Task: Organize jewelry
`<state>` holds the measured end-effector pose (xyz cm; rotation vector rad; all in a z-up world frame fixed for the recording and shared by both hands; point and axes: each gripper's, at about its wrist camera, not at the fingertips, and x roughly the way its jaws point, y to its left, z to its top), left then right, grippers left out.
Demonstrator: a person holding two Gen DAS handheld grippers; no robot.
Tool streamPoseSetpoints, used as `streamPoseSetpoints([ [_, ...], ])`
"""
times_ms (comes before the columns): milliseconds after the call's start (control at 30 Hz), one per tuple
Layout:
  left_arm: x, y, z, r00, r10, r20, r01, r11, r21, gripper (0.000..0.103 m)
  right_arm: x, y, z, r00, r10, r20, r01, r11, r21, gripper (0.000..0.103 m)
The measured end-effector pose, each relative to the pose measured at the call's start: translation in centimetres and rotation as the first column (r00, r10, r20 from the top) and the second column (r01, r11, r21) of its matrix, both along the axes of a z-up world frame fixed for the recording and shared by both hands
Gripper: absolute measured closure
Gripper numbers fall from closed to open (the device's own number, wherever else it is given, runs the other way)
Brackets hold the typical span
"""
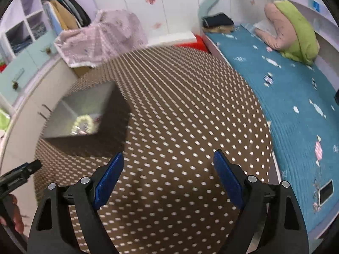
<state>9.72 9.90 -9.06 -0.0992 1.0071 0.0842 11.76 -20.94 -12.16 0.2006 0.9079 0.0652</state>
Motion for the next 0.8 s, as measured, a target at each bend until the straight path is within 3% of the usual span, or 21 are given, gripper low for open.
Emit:
streamPoseSetpoints([
  [167,-1.3,-3.8,4.2,0.985,-0.116,0.130,0.113,0.993,0.029,0.029,-2.2,3.2,4.5,0.983,0.117,0.142,-0.118,0.993,-0.006,0.020],
  [367,-2.1,-6.8,7.0,0.958,-0.195,0.212,0.188,0.981,0.053,0.029,-3.2,4.9,6.9,0.968,0.153,0.200,-0.146,0.988,-0.050,0.020],
  [800,-2.0,-8.9,7.4,0.952,-0.226,0.207,0.216,0.974,0.069,0.028,-3.6,4.4,7.5,0.970,0.130,0.207,-0.121,0.991,-0.055,0.020],
])
